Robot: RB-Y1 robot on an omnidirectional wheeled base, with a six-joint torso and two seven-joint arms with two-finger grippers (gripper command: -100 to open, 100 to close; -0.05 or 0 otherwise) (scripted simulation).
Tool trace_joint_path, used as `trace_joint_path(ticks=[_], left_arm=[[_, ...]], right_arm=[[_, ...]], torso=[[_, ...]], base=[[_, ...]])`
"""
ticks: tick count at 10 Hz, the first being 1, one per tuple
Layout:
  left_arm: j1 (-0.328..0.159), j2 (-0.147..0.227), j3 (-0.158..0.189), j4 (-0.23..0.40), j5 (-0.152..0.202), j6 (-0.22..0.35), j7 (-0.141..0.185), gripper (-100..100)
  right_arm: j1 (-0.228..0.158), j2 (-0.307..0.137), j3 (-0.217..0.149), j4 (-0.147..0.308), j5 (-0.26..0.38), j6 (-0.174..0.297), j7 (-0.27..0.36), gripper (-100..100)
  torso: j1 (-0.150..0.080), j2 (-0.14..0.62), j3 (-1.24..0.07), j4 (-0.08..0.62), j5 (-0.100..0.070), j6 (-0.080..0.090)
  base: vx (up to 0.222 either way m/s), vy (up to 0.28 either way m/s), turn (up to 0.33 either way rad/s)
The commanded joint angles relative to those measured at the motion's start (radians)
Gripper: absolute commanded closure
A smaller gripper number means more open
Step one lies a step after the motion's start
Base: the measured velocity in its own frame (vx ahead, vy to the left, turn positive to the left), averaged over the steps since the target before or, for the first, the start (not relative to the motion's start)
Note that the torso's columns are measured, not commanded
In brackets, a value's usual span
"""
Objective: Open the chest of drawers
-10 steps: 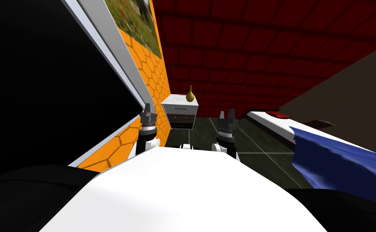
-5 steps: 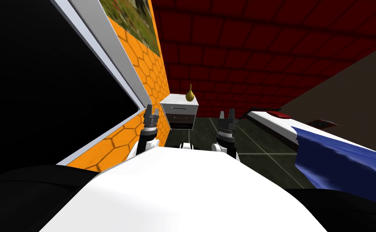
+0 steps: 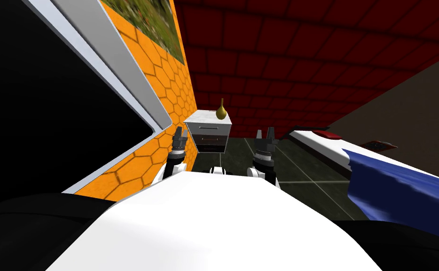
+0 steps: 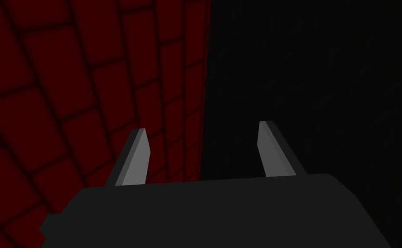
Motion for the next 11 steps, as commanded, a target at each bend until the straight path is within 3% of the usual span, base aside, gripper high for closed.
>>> trace_joint_path(ticks=[1,2,7,8,10,11], left_arm=[[-0.013,0.017,0.003,0.084,0.003,-0.073,-0.007,-100],[-0.013,0.017,0.003,0.099,0.003,-0.073,-0.007,-100],[-0.042,0.038,0.008,0.242,0.007,-0.192,-0.021,-100],[-0.042,0.038,0.008,0.257,0.007,-0.192,-0.021,-100],[-0.058,0.048,0.011,0.326,0.009,-0.255,-0.029,-100],[-0.058,0.048,0.011,0.344,0.009,-0.255,-0.029,-100]], right_arm=[[0.000,0.000,0.000,0.000,0.000,0.000,0.000,0],[0.000,0.000,0.000,0.000,0.000,0.000,0.000,0],[0.000,0.000,0.000,0.000,0.000,0.000,0.000,0],[0.000,0.000,0.000,0.000,0.000,0.000,0.000,0],[0.000,0.000,0.000,0.000,0.000,0.000,0.000,0],[0.000,0.000,0.000,0.000,0.000,0.000,0.000,0]], torso=[[0.001,0.000,0.000,0.000,0.000,0.000],[0.001,0.000,0.000,0.000,0.000,0.000],[0.001,0.001,0.001,0.000,0.000,0.000],[0.001,0.000,0.000,0.000,0.000,0.000],[0.000,0.000,0.000,0.000,0.000,0.000],[0.001,-0.001,0.000,0.000,0.000,0.000]], base=[[0.127,-0.004,-0.014],[0.085,-0.010,-0.004],[0.086,-0.009,-0.011],[0.084,-0.004,-0.006],[0.108,-0.005,-0.011],[0.093,-0.006,-0.008]])
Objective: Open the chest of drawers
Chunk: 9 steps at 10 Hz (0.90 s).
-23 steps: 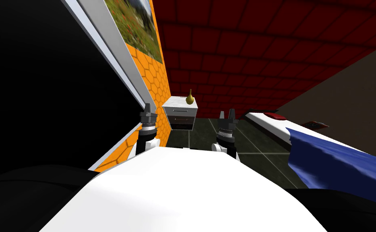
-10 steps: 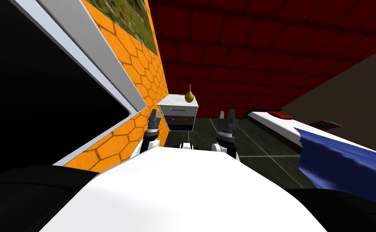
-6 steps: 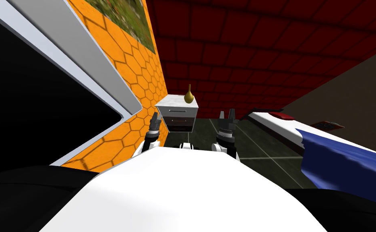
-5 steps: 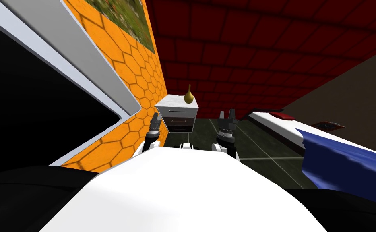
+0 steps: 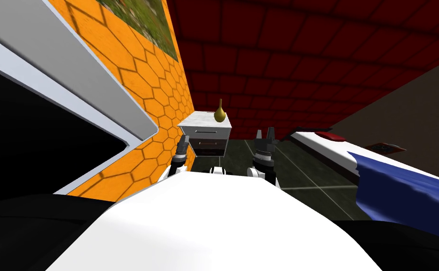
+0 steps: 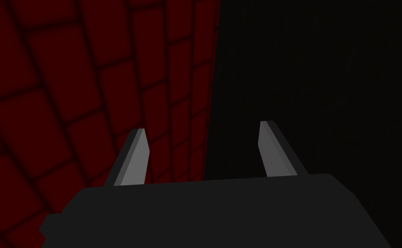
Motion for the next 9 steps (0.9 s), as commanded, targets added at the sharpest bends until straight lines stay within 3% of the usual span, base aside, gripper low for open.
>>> trace_joint_path(ticks=[1,4,6,9], left_arm=[[-0.011,0.007,0.002,0.071,0.002,-0.054,-0.006,-100],[-0.020,0.009,0.004,0.127,0.003,-0.088,-0.010,-100],[-0.038,0.010,0.006,0.199,0.005,-0.152,-0.018,-100],[-0.047,0.008,0.008,0.276,0.007,-0.188,-0.022,-100]], right_arm=[[0.000,0.000,0.000,0.000,0.000,0.000,0.000,0],[0.000,0.000,0.000,0.000,0.000,0.000,0.000,0],[0.000,0.000,0.000,0.000,0.000,0.000,0.000,0],[0.000,0.000,0.000,0.000,0.000,0.000,0.000,0]], torso=[[0.000,0.002,0.001,0.000,0.000,0.000],[0.000,0.001,0.001,0.000,0.000,0.000],[-0.001,0.001,0.000,0.000,0.000,0.000],[0.001,0.003,0.002,0.001,0.000,0.000]], base=[[0.079,-0.010,-0.012],[0.078,-0.002,-0.007],[0.117,-0.018,-0.015],[0.085,-0.002,-0.008]])
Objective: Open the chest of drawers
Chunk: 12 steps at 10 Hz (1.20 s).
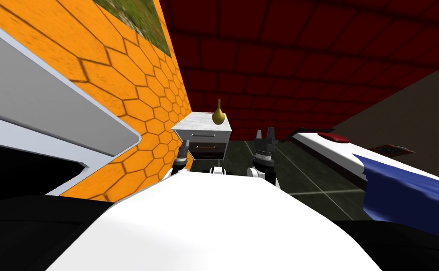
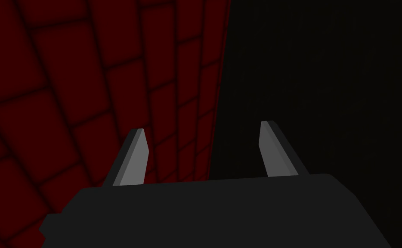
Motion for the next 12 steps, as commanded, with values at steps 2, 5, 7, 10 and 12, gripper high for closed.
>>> trace_joint_path(ticks=[2,5,7,10,12], left_arm=[[-0.012,-0.004,0.001,0.087,0.001,-0.052,-0.007,-100],[-0.031,-0.010,0.004,0.175,0.004,-0.117,-0.015,-100],[-0.041,-0.014,0.005,0.225,0.005,-0.148,-0.019,-100],[-0.050,-0.018,0.006,0.288,0.006,-0.179,-0.023,-100],[-0.059,-0.023,0.008,0.336,0.007,-0.210,-0.026,-100]], right_arm=[[0.000,0.000,0.000,0.000,0.000,0.000,0.000,0],[0.000,0.000,0.000,0.000,0.000,0.000,0.000,0],[0.000,0.000,0.000,0.000,0.000,0.000,0.000,0],[0.000,0.000,0.000,0.000,0.000,0.000,0.000,0],[0.000,0.000,0.000,0.000,0.000,0.000,0.000,0]], torso=[[0.000,0.000,0.000,0.000,0.000,0.000],[-0.001,-0.002,-0.001,-0.001,0.000,0.000],[0.000,-0.001,-0.001,0.000,0.000,0.000],[0.000,-0.001,0.000,0.000,0.000,0.000],[-0.001,-0.002,-0.001,-0.001,0.000,0.000]], base=[[0.071,-0.001,-0.009],[0.078,-0.007,-0.009],[0.085,-0.006,-0.008],[0.071,0.005,-0.008],[0.080,-0.009,-0.008]])
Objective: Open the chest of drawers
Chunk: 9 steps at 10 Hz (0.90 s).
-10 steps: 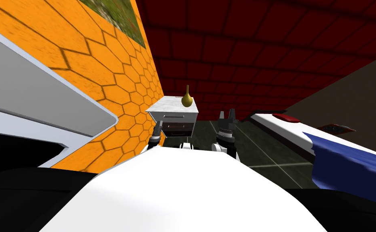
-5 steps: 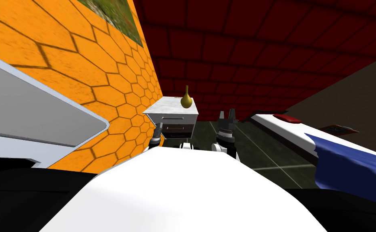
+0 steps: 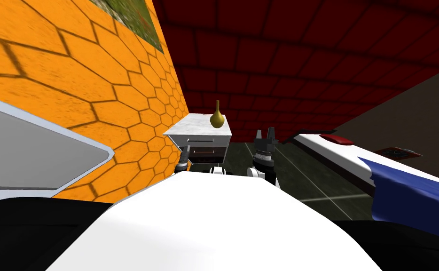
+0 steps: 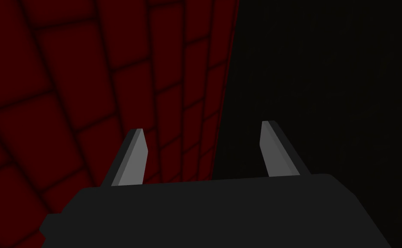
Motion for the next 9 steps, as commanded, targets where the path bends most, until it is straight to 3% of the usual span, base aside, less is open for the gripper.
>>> trace_joint_path(ticks=[1,2,5,8,9], left_arm=[[-0.012,-0.008,0.001,0.070,0.001,-0.049,-0.007,-100],[-0.012,-0.008,0.001,0.080,0.001,-0.049,-0.007,-100],[-0.036,-0.025,0.004,0.192,0.004,-0.133,-0.017,-100],[-0.049,-0.041,0.006,0.277,0.006,-0.180,-0.022,-100],[-0.049,-0.041,0.006,0.280,0.006,-0.180,-0.022,-100]], right_arm=[[0.000,0.000,0.000,0.000,0.000,0.000,0.000,0],[0.000,0.000,0.000,0.000,0.000,0.000,0.000,0],[0.000,0.000,0.000,0.000,0.000,0.000,0.000,0],[0.000,0.000,0.000,0.000,0.000,0.000,0.000,0],[0.000,0.000,0.000,0.000,0.000,0.000,0.000,0]], torso=[[0.000,0.001,0.000,0.000,0.000,0.000],[0.001,0.001,0.000,0.000,0.000,0.000],[0.000,0.000,0.000,0.000,0.000,0.000],[0.001,0.003,0.001,0.001,0.000,0.000],[0.000,0.002,0.001,0.000,0.000,0.000]], base=[[0.071,0.004,-0.007],[0.062,0.002,-0.007],[0.099,-0.008,-0.013],[0.084,-0.004,-0.009],[0.068,-0.005,-0.003]])
